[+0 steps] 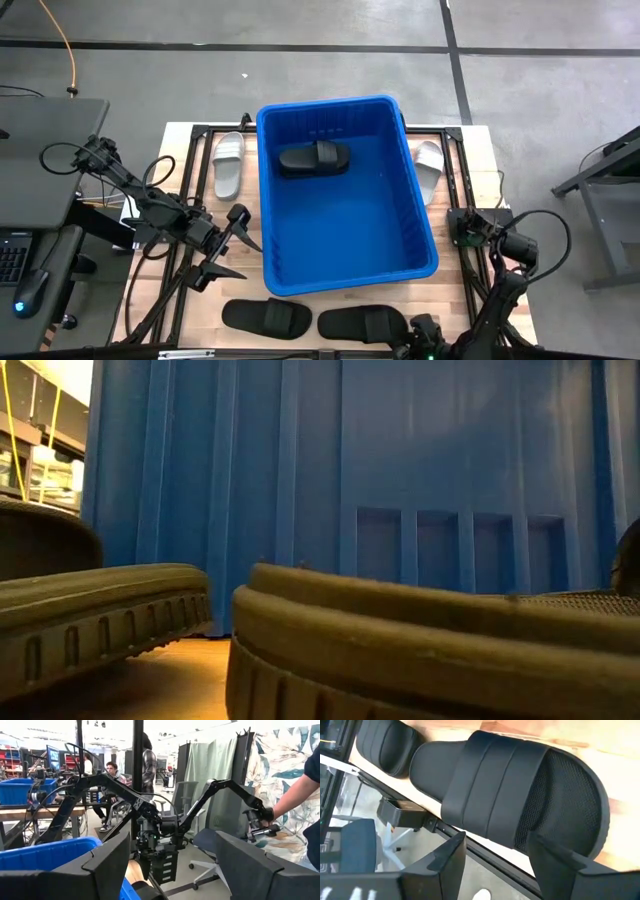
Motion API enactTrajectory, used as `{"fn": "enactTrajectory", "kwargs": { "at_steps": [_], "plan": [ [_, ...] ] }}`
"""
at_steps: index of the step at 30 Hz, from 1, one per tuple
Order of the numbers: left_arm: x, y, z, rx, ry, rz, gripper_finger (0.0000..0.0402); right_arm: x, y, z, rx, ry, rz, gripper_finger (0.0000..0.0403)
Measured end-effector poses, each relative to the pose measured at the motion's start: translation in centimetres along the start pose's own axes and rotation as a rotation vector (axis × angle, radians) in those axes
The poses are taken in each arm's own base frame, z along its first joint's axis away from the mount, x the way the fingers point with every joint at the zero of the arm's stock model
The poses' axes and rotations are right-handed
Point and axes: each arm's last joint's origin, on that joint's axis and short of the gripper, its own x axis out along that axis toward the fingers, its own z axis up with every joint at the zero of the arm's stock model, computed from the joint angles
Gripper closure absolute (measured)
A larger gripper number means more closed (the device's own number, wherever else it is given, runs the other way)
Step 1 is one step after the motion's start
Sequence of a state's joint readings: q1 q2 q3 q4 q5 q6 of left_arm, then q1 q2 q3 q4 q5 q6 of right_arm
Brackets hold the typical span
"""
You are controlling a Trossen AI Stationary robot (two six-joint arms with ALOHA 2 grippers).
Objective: Pick and place slides into bin
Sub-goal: Put the black slipper into the bin
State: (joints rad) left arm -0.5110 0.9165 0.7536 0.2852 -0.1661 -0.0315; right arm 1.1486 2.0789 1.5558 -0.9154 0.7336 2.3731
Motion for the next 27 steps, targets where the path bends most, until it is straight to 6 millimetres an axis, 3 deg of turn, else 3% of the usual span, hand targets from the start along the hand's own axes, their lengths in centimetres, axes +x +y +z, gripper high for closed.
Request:
{"fn": "enactTrajectory", "kwargs": {
  "at_steps": [12,19,23,27],
  "plan": [
    [0.0,0.0,0.0,-0.028,-0.002,0.003,0.0126,3.4,-0.6,-1.9,0.028,-0.032,0.027,0.0173],
    [0.0,0.0,-0.1,-0.051,0.012,0.002,0.0126,4.6,0.2,-1.0,0.013,-0.143,0.099,0.018],
    [0.0,0.0,-0.3,-0.058,0.027,0.001,0.0126,5.2,0.4,-0.5,-0.002,-0.147,0.066,0.0217],
    [0.0,0.0,-0.3,-0.076,0.028,0.001,0.0126,5.5,0.4,-0.2,-0.005,-0.145,0.032,0.0327]
  ]
}}
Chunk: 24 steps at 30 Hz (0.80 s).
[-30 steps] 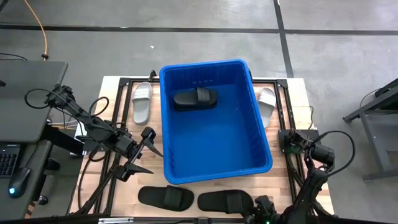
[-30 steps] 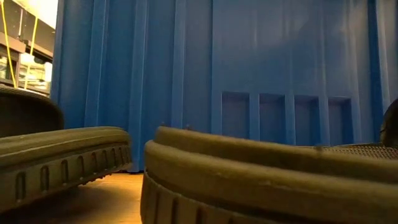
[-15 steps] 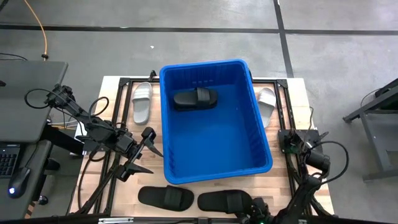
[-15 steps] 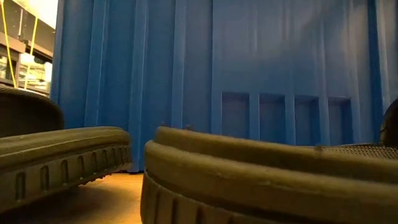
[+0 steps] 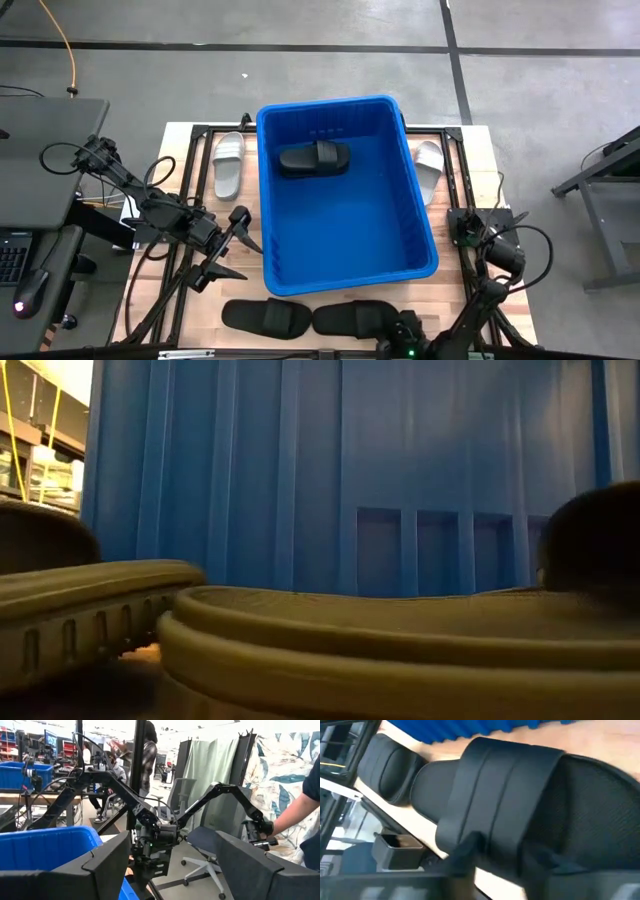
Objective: Pick and place slides into bin
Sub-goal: Put the black slipper into the bin
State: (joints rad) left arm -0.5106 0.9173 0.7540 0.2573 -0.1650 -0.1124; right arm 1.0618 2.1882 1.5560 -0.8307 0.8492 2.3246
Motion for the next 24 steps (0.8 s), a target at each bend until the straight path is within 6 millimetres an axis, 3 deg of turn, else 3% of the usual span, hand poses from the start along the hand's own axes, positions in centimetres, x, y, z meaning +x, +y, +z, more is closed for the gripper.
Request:
{"fn": "enactTrajectory", "kwargs": {
  "at_steps": [2,13,18,24],
  "plan": [
    [0.0,0.0,0.0,-0.001,0.0,0.0,0.0126,0.3,-0.1,-0.2,0.002,0.001,-0.003,0.0381],
    [0.0,-0.2,0.0,-0.023,0.005,-0.05,0.0126,-0.2,0.0,-0.6,0.027,0.027,-0.007,0.0402],
    [0.0,-0.2,0.0,-0.051,0.005,-0.051,0.0126,-1.6,1.1,-0.4,0.006,0.025,-0.004,0.0402],
    [0.0,-0.2,0.2,-0.054,-0.015,-0.051,0.0126,-4.9,3.2,0.3,-0.049,0.022,-0.01,0.0403]
  ]
}}
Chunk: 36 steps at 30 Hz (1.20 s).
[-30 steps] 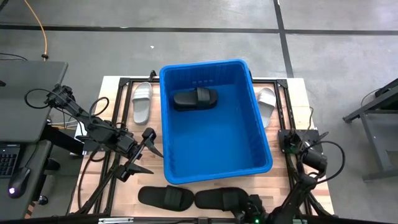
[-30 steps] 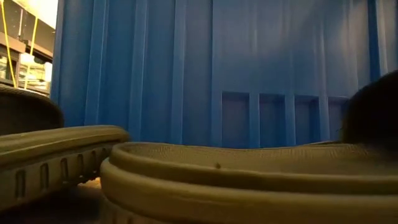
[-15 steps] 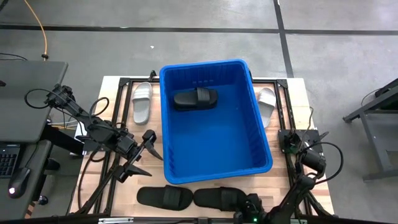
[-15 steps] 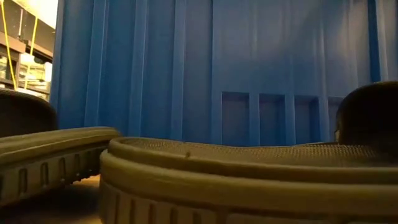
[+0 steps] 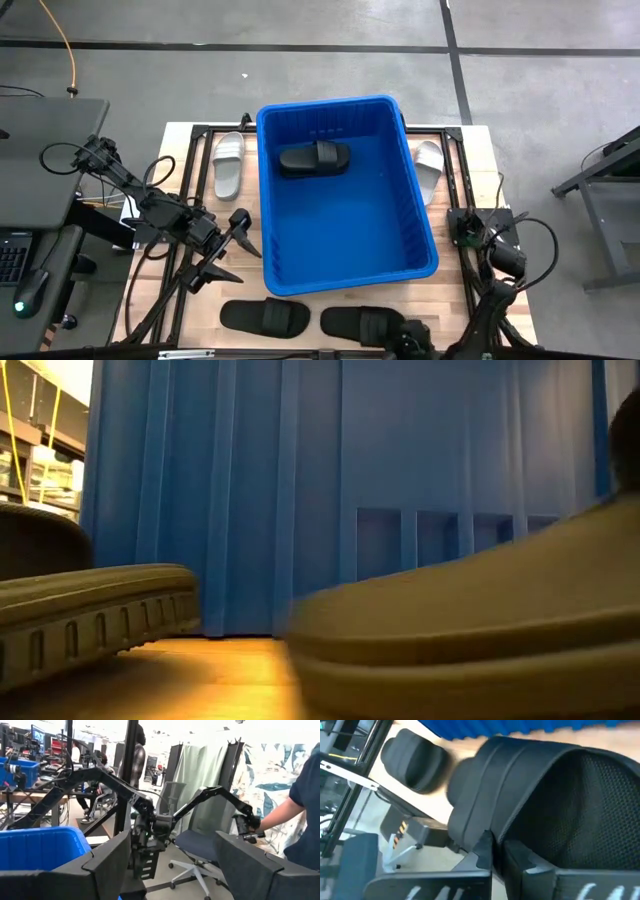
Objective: Pick and place slides into bin
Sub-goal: Put the black slipper into the bin
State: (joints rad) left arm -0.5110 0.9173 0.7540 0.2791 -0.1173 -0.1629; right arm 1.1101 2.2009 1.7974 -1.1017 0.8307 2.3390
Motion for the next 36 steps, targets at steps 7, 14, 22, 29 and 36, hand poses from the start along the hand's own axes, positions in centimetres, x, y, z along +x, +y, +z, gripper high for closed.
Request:
{"fn": "enactTrajectory", "kwargs": {
  "at_steps": [7,14,22,29,36],
  "plan": [
    [0.0,0.0,0.1,0.0,-0.011,0.006,0.0126,-4.9,2.9,2.5,-0.051,-0.025,0.02,0.0403],
    [0.0,0.0,0.5,-0.031,-0.048,0.001,0.0126,-9.6,6.3,4.8,-0.034,0.019,0.159,0.0403],
    [-0.1,0.1,0.8,-0.035,-0.085,0.063,0.0126,-13.1,8.7,8.1,-0.02,-0.014,0.351,0.0403],
    [-0.2,0.4,0.9,-0.043,-0.112,0.159,0.0126,-13.9,10.1,13.3,-0.052,-0.132,0.386,0.0403],
    [-0.2,0.3,1.5,-0.049,-0.165,0.155,0.0126,-12.4,10.4,19.7,-0.14,-0.172,0.246,0.0403]
  ]
}}
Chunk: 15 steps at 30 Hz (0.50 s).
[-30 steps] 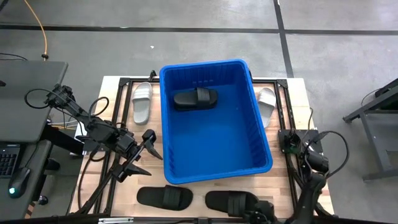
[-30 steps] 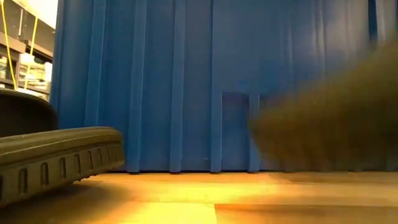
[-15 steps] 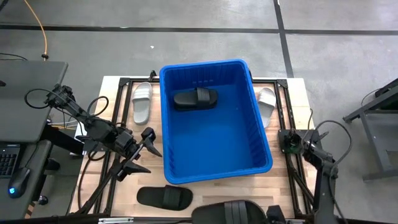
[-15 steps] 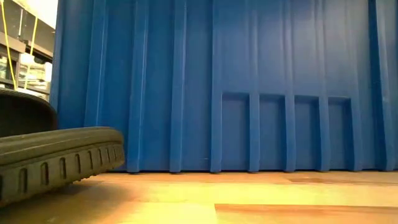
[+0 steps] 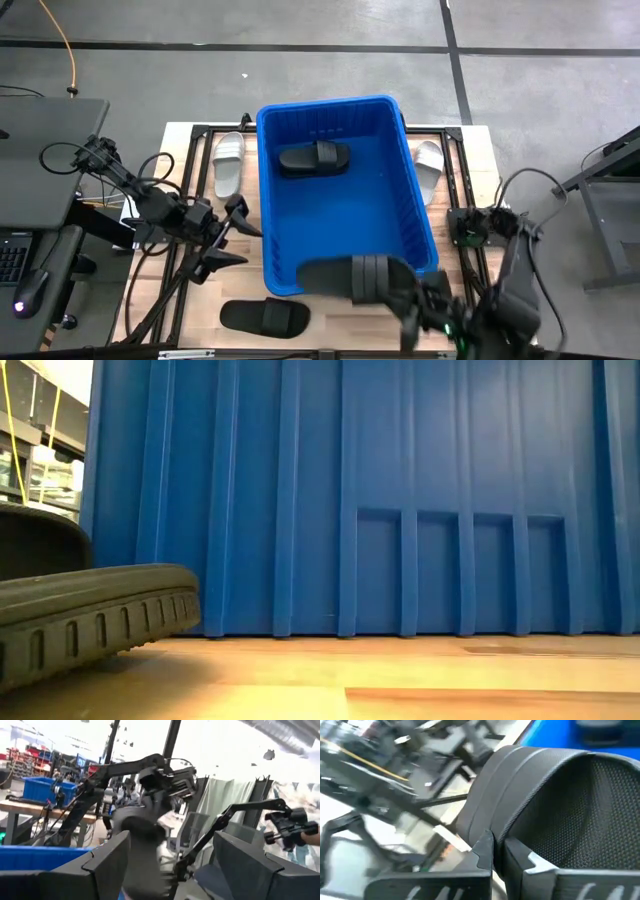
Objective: Pick and place slides into bin
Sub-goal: Put the black slipper into the bin
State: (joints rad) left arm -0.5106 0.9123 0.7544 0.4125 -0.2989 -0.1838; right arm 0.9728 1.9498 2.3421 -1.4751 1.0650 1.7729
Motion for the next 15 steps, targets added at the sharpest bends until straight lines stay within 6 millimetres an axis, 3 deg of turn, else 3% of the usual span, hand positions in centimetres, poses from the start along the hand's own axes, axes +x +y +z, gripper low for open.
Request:
{"fn": "enactTrajectory", "kwargs": {
  "at_steps": [10,15],
  "plan": [
    [0.0,0.0,0.2,-0.002,-0.017,-0.003,0.0126,4.3,-1.8,7.7,-0.096,0.04,-0.182,0.0403],
    [0.0,-0.1,0.4,-0.014,-0.044,-0.009,0.0126,6.7,-2.6,10.2,-0.146,0.064,-0.25,0.0403]
  ]
}}
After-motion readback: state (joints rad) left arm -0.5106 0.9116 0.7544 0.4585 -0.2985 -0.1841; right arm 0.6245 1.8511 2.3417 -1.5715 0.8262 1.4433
